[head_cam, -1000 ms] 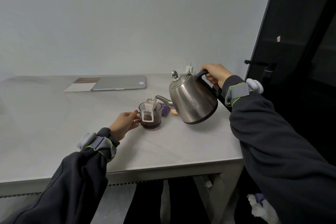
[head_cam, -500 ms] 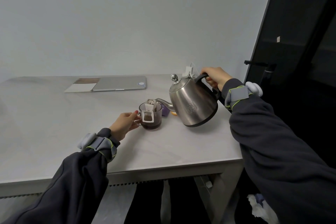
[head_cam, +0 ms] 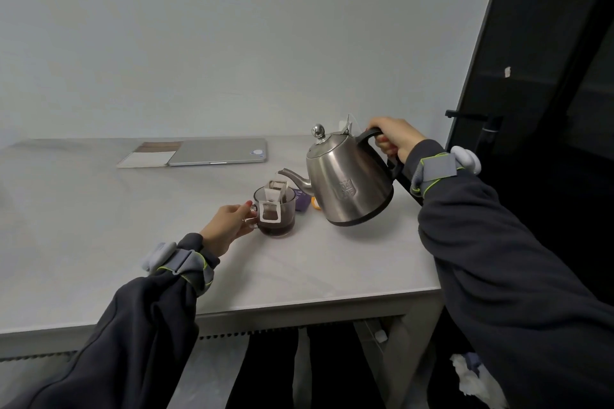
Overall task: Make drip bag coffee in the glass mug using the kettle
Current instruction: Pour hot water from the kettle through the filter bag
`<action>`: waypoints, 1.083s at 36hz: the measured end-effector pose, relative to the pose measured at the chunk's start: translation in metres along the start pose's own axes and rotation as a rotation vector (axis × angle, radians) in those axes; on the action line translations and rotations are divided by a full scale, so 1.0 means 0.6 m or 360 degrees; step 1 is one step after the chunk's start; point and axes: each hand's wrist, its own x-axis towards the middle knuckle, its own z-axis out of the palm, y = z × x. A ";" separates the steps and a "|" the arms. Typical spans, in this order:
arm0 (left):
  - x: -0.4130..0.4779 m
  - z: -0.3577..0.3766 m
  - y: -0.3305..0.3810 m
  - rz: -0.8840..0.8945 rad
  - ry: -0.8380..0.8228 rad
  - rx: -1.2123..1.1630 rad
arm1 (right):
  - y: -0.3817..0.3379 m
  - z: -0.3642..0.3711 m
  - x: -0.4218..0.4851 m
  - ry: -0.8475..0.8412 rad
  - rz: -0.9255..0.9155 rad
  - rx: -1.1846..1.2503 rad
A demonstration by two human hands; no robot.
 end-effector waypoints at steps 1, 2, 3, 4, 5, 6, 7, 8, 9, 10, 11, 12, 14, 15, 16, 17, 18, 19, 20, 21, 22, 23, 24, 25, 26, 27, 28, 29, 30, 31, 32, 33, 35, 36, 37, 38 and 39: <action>0.001 0.000 0.000 0.0002 -0.0002 -0.0005 | 0.001 0.000 -0.001 -0.0001 0.0008 -0.0002; 0.002 0.000 -0.001 0.0002 -0.0005 -0.0009 | 0.004 0.000 -0.002 -0.0003 0.0017 -0.0003; 0.003 0.000 -0.002 0.0001 -0.0008 -0.0012 | 0.007 0.001 -0.004 -0.0005 0.0023 -0.0001; 0.005 -0.001 -0.003 0.0001 -0.0010 -0.0008 | 0.010 0.001 -0.005 -0.0009 0.0025 0.0006; 0.006 -0.001 -0.004 0.0001 -0.0013 0.0000 | 0.013 0.002 -0.005 -0.0012 0.0026 0.0018; 0.007 -0.002 -0.004 0.0003 -0.0017 0.0009 | 0.016 0.003 -0.006 -0.0016 0.0028 0.0031; 0.008 -0.002 -0.005 0.0005 -0.0022 0.0014 | 0.019 0.003 -0.006 -0.0018 0.0034 0.0042; 0.008 -0.002 -0.005 0.0007 -0.0028 0.0018 | 0.021 0.004 -0.006 -0.0019 0.0041 0.0049; 0.008 -0.002 -0.005 0.0010 -0.0032 0.0022 | 0.022 0.004 -0.006 -0.0020 0.0048 0.0053; 0.008 -0.002 -0.006 0.0011 -0.0034 0.0024 | 0.023 0.004 -0.006 -0.0019 0.0054 0.0056; 0.008 -0.003 -0.006 0.0009 -0.0033 0.0024 | 0.024 0.005 -0.006 -0.0018 0.0058 0.0061; 0.009 -0.003 -0.007 0.0006 -0.0033 0.0025 | 0.024 0.005 -0.006 -0.0018 0.0060 0.0066; 0.010 -0.004 -0.008 0.0003 -0.0032 0.0030 | 0.024 0.004 -0.006 -0.0018 0.0057 0.0072; 0.011 -0.004 -0.008 0.0000 -0.0029 0.0031 | 0.024 0.004 -0.006 -0.0017 0.0054 0.0075; 0.011 -0.004 -0.007 -0.0001 -0.0028 0.0032 | 0.023 0.004 -0.006 -0.0016 0.0050 0.0077; 0.012 -0.004 -0.007 0.0000 -0.0028 0.0033 | 0.022 0.004 -0.007 -0.0014 0.0047 0.0076; 0.012 -0.004 -0.007 0.0000 -0.0026 0.0032 | 0.021 0.004 -0.007 -0.0012 0.0045 0.0074; 0.012 -0.004 -0.007 0.0000 -0.0024 0.0032 | 0.020 0.004 -0.008 -0.0008 0.0043 0.0073; 0.012 -0.005 -0.007 -0.0001 -0.0021 0.0033 | 0.019 0.004 -0.008 -0.0004 0.0042 0.0072; 0.011 -0.004 -0.006 -0.0002 -0.0020 0.0034 | 0.018 0.004 -0.009 -0.0003 0.0042 0.0069; 0.011 -0.004 -0.007 -0.0002 -0.0015 0.0037 | 0.018 0.003 -0.009 -0.0003 0.0041 0.0065; 0.011 -0.003 -0.007 0.0000 -0.0005 0.0040 | 0.017 0.003 -0.010 -0.0002 0.0039 0.0063; 0.011 -0.002 -0.007 0.0004 0.0013 0.0043 | 0.017 0.003 -0.010 0.0000 0.0036 0.0064; 0.012 0.000 -0.007 0.0011 0.0038 0.0040 | 0.017 0.002 -0.010 0.0004 0.0034 0.0067; 0.012 0.000 -0.007 0.0018 0.0067 0.0035 | 0.016 0.002 -0.010 0.0005 0.0032 0.0069; 0.013 0.002 -0.007 0.0023 0.0096 0.0032 | 0.016 0.001 -0.011 0.0007 0.0030 0.0069; 0.013 0.002 -0.007 0.0026 0.0119 0.0036 | 0.016 0.001 -0.011 0.0009 0.0029 0.0070; 0.013 0.003 -0.006 0.0029 0.0135 0.0038 | 0.016 0.001 -0.012 0.0012 0.0029 0.0070; 0.013 0.003 -0.005 0.0030 0.0143 0.0039 | 0.016 0.001 -0.012 0.0017 0.0028 0.0071; 0.012 0.004 -0.003 0.0029 0.0146 0.0039 | 0.017 0.001 -0.011 0.0020 0.0027 0.0073; 0.012 0.003 -0.001 0.0026 0.0146 0.0039 | 0.017 0.001 -0.011 0.0019 0.0026 0.0075; 0.011 0.003 0.000 0.0023 0.0147 0.0034 | 0.017 0.001 -0.010 0.0017 0.0025 0.0073; 0.011 0.003 0.005 0.0018 0.0152 0.0023 | 0.016 0.001 -0.009 0.0013 0.0019 0.0073; 0.010 0.003 0.006 0.0014 0.0154 0.0017 | 0.015 0.001 -0.009 0.0011 0.0016 0.0074; 0.010 0.004 0.007 0.0012 0.0156 0.0006 | 0.015 0.001 -0.008 0.0011 0.0012 0.0074; 0.010 0.005 0.006 0.0011 0.0154 -0.0003 | 0.014 0.002 -0.008 0.0012 0.0010 0.0074; 0.009 0.005 0.005 0.0011 0.0148 -0.0012 | 0.014 0.002 -0.008 0.0015 0.0009 0.0073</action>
